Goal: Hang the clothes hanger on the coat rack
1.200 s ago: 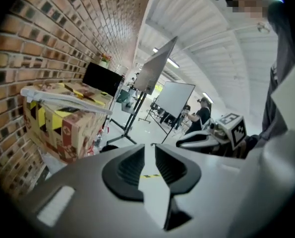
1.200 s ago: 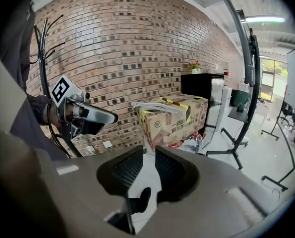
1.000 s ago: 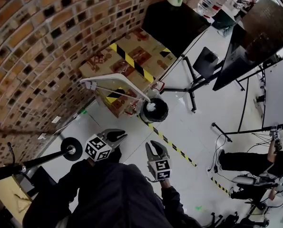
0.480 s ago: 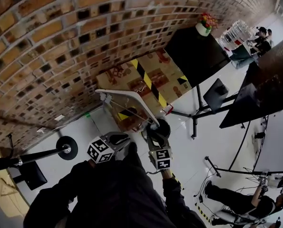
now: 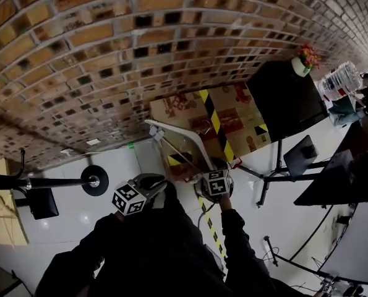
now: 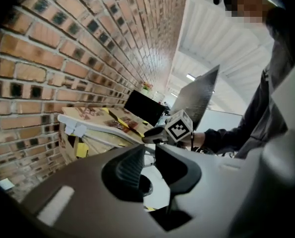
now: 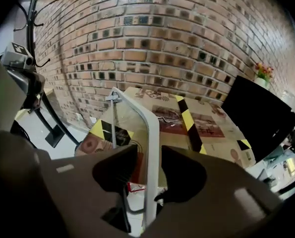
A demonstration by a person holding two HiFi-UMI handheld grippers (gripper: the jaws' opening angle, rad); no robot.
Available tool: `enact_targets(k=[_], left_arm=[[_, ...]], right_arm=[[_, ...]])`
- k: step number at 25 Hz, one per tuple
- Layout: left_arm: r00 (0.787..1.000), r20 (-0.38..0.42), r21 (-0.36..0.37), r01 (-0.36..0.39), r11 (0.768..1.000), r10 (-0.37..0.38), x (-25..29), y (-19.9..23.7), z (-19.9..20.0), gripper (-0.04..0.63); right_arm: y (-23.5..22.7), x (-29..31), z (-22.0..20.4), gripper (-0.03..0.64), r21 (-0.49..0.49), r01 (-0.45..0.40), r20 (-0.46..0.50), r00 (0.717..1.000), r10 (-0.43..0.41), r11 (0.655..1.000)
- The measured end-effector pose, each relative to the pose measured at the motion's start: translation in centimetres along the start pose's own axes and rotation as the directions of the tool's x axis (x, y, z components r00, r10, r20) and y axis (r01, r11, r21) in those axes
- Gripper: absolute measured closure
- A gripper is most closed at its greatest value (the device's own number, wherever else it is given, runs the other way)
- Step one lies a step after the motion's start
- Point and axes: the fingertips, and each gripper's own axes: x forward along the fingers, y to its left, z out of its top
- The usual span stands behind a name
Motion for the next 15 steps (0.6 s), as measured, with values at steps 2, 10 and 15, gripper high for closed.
enact_targets(k=[2, 10, 15], left_arm=[[0.999, 0.008, -0.027, -0.048, 0.998, 0.048, 0.4, 0.5, 0.2, 0.522], [0.987, 0.029, -0.066, -0.153, 0.986, 0.156, 3.8, 0.6, 1.9, 0.522], [0.98, 0.028, -0.097, -0.193, 0.976, 0.196, 5.6, 0.1, 1.4, 0.522]], right_arm=[[0.0, 2.1, 0.1, 0.456, -0.021, -0.051, -0.024, 0.998, 0.051, 0.998], [0.7, 5.8, -1.0, 0.448, -0.076, -0.173, -0.095, 0.982, 0.166, 0.982], [0.8, 6.4, -2.7, 0.479, 0.028, -0.254, -0.09, 0.963, 0.255, 0.967]])
